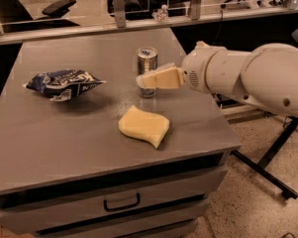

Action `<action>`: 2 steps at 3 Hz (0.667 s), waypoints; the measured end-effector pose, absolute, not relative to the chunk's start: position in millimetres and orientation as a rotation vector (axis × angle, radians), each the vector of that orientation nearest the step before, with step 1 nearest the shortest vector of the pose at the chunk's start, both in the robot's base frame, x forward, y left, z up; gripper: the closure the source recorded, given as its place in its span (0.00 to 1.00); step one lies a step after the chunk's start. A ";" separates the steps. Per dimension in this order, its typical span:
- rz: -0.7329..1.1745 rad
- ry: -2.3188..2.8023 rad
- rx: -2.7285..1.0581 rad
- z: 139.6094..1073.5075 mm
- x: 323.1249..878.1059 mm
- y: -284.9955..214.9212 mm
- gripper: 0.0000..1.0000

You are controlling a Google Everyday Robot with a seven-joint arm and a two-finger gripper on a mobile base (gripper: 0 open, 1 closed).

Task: Place redbull can upright

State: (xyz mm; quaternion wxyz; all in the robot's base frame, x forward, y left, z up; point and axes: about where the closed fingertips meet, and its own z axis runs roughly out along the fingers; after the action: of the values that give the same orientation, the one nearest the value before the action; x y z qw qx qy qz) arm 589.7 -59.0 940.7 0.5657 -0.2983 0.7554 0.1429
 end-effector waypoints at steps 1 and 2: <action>0.211 1.847 -0.646 945.4 567.8 -90.3 0.00; 0.087 1.922 -0.631 942.9 542.4 -122.0 0.00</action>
Offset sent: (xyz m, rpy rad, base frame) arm -0.0556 -0.1141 0.0144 -0.4030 0.2042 -0.5303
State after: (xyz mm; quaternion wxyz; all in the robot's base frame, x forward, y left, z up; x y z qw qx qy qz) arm 542.4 -122.0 942.9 0.5297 -0.2643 0.8051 0.0366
